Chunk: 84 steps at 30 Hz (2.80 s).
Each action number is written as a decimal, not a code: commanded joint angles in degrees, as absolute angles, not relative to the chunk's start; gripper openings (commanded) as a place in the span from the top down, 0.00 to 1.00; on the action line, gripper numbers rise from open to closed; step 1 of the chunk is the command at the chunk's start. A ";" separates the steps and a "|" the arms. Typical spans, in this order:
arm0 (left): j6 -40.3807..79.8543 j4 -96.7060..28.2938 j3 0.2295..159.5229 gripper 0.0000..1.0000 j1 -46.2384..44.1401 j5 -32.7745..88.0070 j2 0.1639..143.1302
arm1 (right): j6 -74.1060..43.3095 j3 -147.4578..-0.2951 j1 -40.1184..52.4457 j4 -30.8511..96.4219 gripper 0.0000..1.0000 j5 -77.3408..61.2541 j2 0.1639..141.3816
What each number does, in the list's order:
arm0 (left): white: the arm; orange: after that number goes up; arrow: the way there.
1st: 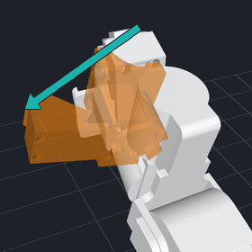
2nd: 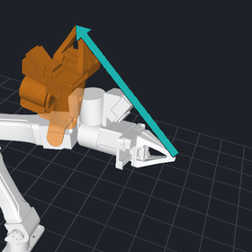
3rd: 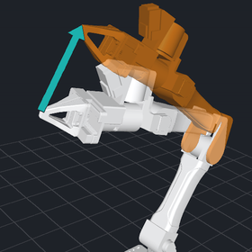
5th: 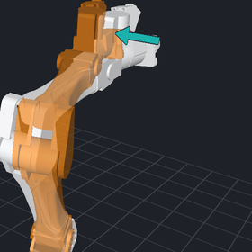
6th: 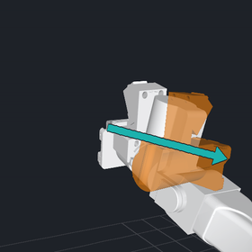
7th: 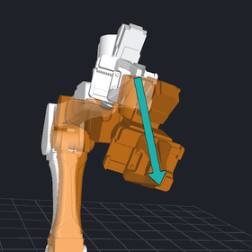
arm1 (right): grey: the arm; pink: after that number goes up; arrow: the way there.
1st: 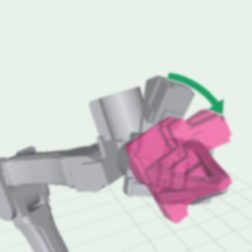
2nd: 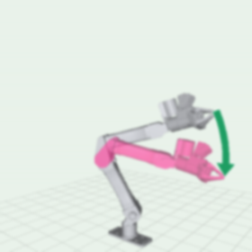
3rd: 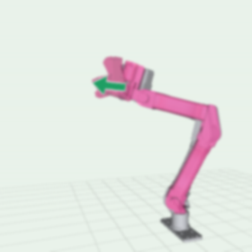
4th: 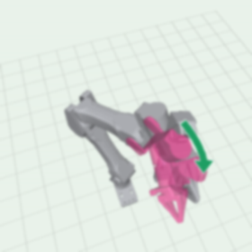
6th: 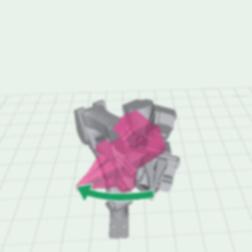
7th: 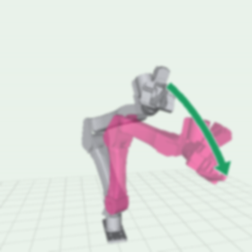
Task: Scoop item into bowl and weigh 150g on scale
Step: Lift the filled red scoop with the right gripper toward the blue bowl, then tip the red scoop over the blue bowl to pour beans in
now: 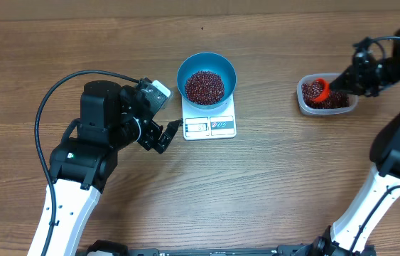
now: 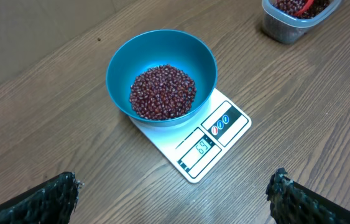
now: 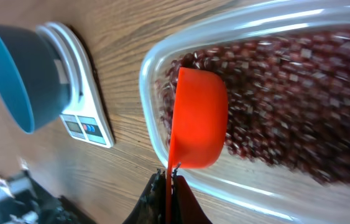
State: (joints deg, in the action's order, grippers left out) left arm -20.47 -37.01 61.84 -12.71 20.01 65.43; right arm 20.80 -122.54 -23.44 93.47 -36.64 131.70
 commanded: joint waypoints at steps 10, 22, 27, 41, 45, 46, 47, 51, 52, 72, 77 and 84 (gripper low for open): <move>-19.66 -36.86 61.76 0.01 -12.40 20.80 65.58 | 27.38 -122.04 -31.16 97.12 0.96 -49.04 132.07; -19.66 -36.86 61.76 0.01 -12.40 20.80 65.58 | 30.33 -122.04 -29.74 97.12 0.96 -59.55 132.07; -19.66 -36.88 61.76 0.00 -12.40 20.80 65.58 | 30.28 -122.04 -25.98 97.10 0.96 -66.87 132.07; -19.68 -36.86 61.76 0.00 -12.40 20.80 65.58 | 28.14 -122.06 -12.62 97.03 0.96 -73.19 132.07; -19.66 -36.86 61.76 0.00 -12.40 20.80 65.58 | 28.14 -122.10 -8.43 96.79 0.96 -72.71 132.07; -19.66 -36.86 61.76 0.01 -12.40 20.80 65.58 | 28.14 -122.32 -7.07 96.77 0.96 -71.79 132.07; -19.66 -36.86 61.76 0.00 -12.40 20.80 65.58 | 28.16 -122.32 -6.39 96.73 0.96 -71.20 132.07; -19.66 -36.86 61.76 0.00 -12.40 20.80 65.58 | 28.14 -122.74 -2.09 96.71 0.96 -67.11 132.07; -19.66 -36.86 61.76 0.01 -12.40 20.80 65.58 | 28.12 -123.09 -1.08 96.53 0.96 -66.11 132.07; -19.66 -36.86 61.76 0.00 -12.40 20.80 65.58 | 11.31 -137.45 14.66 80.66 0.96 -32.08 132.03; -19.66 -36.86 61.76 0.00 -12.40 20.80 65.58 | 11.38 -141.97 17.21 80.79 0.96 -18.92 132.03; -19.66 -36.86 61.76 0.01 -12.40 20.80 65.58 | 12.23 -145.86 19.49 81.80 0.96 -12.49 132.00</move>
